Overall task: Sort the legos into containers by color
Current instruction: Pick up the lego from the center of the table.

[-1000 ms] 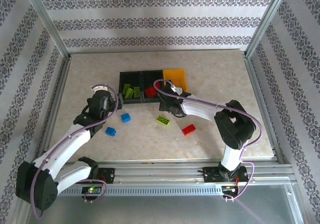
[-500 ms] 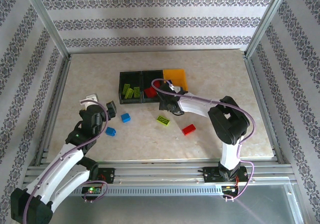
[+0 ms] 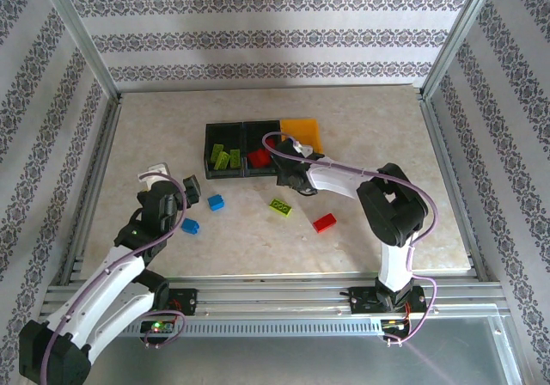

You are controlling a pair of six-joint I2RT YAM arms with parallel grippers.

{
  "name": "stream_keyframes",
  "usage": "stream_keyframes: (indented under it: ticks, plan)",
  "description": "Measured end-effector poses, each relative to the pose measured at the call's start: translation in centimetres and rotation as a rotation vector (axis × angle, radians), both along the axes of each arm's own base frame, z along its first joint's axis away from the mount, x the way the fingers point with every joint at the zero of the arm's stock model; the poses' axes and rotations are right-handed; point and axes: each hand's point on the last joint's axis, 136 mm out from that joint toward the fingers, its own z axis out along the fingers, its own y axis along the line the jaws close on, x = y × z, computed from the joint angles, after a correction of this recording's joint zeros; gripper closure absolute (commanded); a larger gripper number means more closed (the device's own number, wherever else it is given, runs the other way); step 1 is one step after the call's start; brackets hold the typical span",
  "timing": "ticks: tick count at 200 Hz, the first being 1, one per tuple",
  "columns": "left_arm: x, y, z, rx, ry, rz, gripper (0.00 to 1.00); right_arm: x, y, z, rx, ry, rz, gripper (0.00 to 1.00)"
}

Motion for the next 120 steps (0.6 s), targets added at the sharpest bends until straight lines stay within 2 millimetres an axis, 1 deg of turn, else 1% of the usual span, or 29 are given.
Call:
stream_keyframes:
  ticks: [39, 78, 97, 120]
  plan:
    - [0.0, 0.0, -0.1, -0.001, 0.002, 0.002, 0.0, -0.7, -1.0, -0.3, -0.031, 0.014, -0.02, 0.33]
    - [0.0, 0.0, -0.1, -0.002, 0.002, 0.002, 0.0, -3.2, -3.0, -1.2, -0.072, 0.074, -0.029, 0.34]
    - [0.0, 0.0, -0.1, -0.002, 0.003, 0.002, 0.0, -3.9, -3.5, -0.5, -0.071, 0.074, -0.031, 0.34]
    - [0.0, 0.0, -0.1, -0.002, 0.003, 0.002, 0.0, -3.8, -3.5, 0.7, -0.05, 0.049, -0.031, 0.31]
